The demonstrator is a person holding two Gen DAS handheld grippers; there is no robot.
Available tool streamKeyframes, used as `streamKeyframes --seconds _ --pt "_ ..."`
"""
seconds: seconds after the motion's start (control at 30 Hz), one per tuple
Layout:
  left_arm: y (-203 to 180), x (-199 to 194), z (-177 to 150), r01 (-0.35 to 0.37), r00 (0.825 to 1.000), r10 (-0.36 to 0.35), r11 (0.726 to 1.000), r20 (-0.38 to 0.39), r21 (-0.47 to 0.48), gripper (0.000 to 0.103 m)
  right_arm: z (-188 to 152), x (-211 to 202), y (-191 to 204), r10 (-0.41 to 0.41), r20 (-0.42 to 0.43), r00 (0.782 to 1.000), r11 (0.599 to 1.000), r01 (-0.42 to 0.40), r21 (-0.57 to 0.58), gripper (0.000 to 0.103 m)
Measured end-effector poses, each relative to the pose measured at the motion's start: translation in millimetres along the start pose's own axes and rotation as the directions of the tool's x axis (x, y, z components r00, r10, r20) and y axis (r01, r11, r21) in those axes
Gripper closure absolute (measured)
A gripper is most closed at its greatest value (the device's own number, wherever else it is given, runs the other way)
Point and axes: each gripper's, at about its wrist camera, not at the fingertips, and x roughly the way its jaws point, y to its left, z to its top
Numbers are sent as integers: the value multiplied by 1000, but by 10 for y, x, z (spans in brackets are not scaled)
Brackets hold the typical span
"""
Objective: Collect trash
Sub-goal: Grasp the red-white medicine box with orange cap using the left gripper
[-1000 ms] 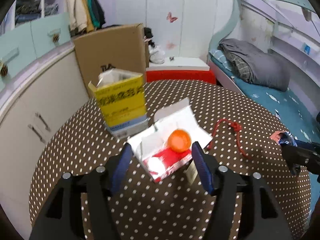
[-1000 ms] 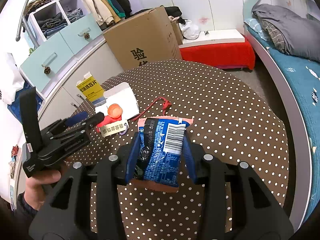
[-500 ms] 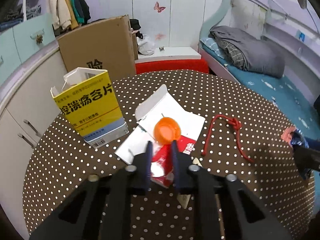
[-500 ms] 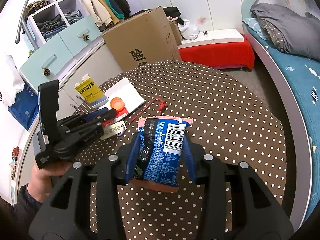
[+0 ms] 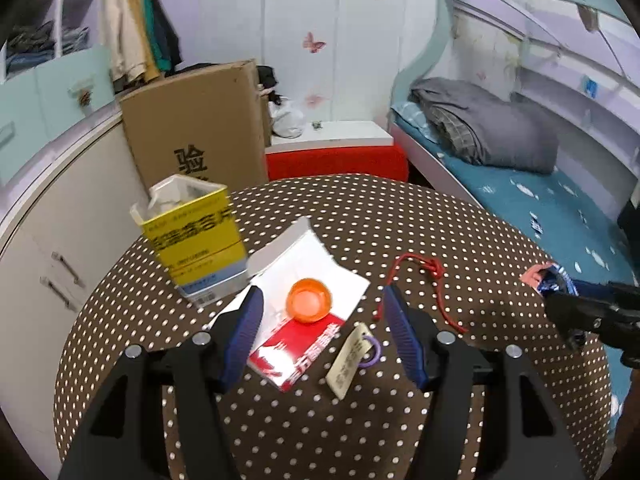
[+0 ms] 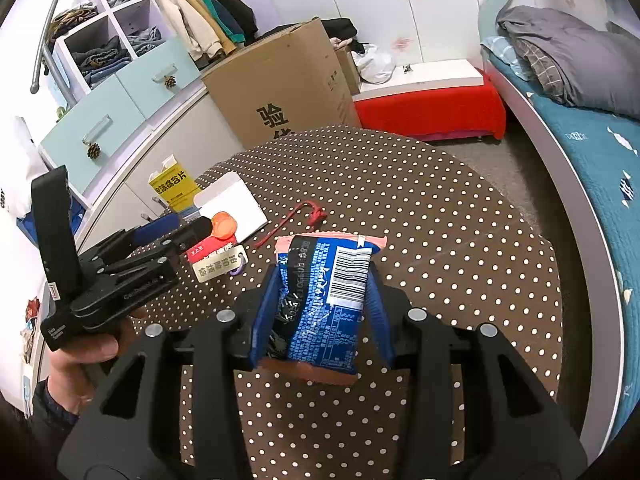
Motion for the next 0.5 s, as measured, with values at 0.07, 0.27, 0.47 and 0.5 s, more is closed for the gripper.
streamKeyframes --seconds 0.07,0.27,0.47,0.5 --pt "-27 133 43 -19 1000 20 999 -17 31 42 2 0 0 -2 0 1000 1000 2 -1 61" --pt "27 444 39 -12 995 16 999 -96 42 72 27 -11 -31 -1 0 1000 1000 1 2 61" --pt "123 351 44 31 997 -31 1000 -72 1 73 25 -39 -68 -1 1 1000 1000 1 7 61" --pt "127 315 38 35 997 -35 999 -65 -1 73 21 -48 -74 -2 2 1000 1000 2 9 61"
